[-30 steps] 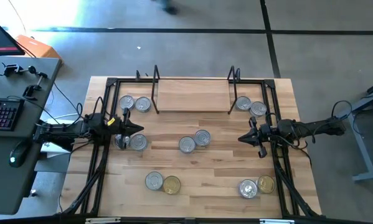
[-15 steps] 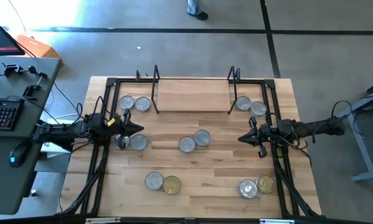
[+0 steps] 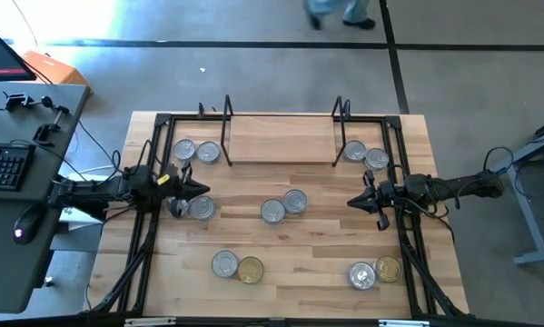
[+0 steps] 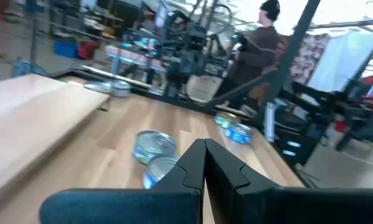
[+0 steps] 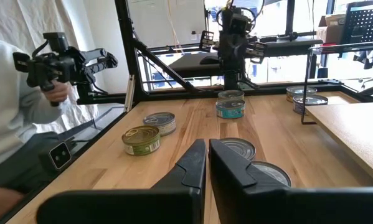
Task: Stack canned seafood by type on shelf
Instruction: Put the blue tuna can on the shelf
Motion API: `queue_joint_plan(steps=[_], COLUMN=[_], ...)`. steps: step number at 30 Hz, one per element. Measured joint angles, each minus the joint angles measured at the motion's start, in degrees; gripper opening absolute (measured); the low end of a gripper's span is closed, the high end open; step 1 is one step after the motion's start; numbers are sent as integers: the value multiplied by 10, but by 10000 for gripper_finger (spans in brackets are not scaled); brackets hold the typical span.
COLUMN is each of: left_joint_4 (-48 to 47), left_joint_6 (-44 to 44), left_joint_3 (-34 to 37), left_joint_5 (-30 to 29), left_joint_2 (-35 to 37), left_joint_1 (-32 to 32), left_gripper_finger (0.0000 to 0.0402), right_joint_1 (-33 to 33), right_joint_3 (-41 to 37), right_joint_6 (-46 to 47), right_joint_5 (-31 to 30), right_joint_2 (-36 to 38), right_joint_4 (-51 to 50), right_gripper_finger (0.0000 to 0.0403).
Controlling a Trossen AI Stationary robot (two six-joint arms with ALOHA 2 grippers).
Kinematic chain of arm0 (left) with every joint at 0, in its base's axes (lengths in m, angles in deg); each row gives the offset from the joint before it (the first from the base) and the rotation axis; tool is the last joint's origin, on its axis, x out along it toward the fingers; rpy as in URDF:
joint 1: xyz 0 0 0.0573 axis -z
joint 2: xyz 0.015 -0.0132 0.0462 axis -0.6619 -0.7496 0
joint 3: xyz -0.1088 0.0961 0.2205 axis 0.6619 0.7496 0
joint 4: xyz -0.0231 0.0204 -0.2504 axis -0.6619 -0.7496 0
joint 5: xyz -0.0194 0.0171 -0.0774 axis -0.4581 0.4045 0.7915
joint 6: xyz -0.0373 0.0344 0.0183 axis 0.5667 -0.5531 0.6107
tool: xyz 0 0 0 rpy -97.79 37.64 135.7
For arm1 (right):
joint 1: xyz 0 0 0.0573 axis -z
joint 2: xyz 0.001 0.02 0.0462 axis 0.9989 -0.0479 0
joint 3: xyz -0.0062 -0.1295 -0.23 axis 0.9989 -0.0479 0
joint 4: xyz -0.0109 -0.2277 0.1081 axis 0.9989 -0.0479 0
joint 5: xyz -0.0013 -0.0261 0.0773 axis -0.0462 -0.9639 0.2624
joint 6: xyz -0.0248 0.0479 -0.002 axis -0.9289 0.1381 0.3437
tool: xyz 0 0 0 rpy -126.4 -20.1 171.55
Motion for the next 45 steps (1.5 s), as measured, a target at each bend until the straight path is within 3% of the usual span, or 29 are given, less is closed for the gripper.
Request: queue_joint_plan(steps=[9, 13, 16, 22, 27, 38, 45], left_joint_4=[99, 106, 105, 106, 107, 106, 97], left_joint_6=[-41, -96, -77, -89, -98, -195, -184], left_joint_3=[0, 0, 0, 0, 0, 0, -10], left_joint_5=[4, -42, -96, -90, -129, -125, -145], left_joint_2=[-9, -9, -9, -10, -13, -14, -14], left_joint_1=[14, 14, 14, 14, 14, 15, 15], left_gripper_finger=[0, 0, 0, 0, 5, 107, 151], right_joint_1=[0, 0, 0, 0, 0, 0, 0], right_joint_3=[0, 0, 0, 0, 0, 0, 0], right_joint_6=[0, 0, 0, 0, 0, 0, 0], right_joint_5=[0, 0, 0, 0, 0, 0, 0], right_joint_2=[0, 0, 0, 0, 0, 0, 0], right_joint_4=[0, 0, 0, 0, 0, 0, 0], right_gripper_finger=[12, 12, 12, 12, 12, 12, 12])
